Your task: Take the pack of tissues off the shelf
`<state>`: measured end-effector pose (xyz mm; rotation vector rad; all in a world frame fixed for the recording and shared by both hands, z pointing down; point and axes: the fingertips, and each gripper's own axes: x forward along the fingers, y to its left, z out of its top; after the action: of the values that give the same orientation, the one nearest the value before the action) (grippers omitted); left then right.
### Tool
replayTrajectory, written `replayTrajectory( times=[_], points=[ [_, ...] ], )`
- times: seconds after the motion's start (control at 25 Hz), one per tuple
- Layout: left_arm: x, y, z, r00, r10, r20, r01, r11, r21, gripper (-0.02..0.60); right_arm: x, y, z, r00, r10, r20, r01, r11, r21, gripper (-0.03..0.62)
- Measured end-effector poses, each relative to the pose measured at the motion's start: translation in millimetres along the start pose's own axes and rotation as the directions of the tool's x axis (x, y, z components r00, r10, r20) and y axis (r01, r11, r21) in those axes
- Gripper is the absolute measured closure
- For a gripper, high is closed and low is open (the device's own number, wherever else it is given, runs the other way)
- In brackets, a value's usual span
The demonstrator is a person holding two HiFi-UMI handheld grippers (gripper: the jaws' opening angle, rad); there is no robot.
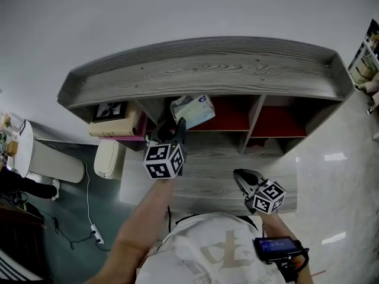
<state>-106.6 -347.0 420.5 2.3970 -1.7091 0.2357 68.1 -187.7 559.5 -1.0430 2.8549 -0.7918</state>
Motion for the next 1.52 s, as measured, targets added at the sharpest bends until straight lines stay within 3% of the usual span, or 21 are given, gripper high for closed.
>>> replayTrajectory(
  times=[0.32, 0.44, 0.72, 1.52],
  points=[
    [-5, 5, 1, 1.0, 0.007, 0.018, -0.007, 1.0, -0.006, 0.546, -2, -2, -1, 1.0, -0.009, 0.007, 0.009, 1.0, 0.007, 0.589],
    [-8, 5, 2, 0.999, -0.003, 0.034, 0.003, 1.0, -0.013, 0.563, -2, -3, -2, 1.0, -0.01, 0.008, 0.01, 1.0, 0.008, 0.588],
    [-14, -4, 7, 0.996, -0.052, 0.067, 0.053, 0.998, -0.015, 0.571, 0, -2, -1, 1.0, -0.008, 0.011, 0.008, 1.0, 0.008, 0.588],
    [-40, -20, 5, 0.99, -0.104, 0.097, 0.105, 0.994, -0.008, 0.571, 3, 2, -10, 0.999, 0.036, -0.016, -0.036, 0.999, 0.012, 0.588]
  ],
)
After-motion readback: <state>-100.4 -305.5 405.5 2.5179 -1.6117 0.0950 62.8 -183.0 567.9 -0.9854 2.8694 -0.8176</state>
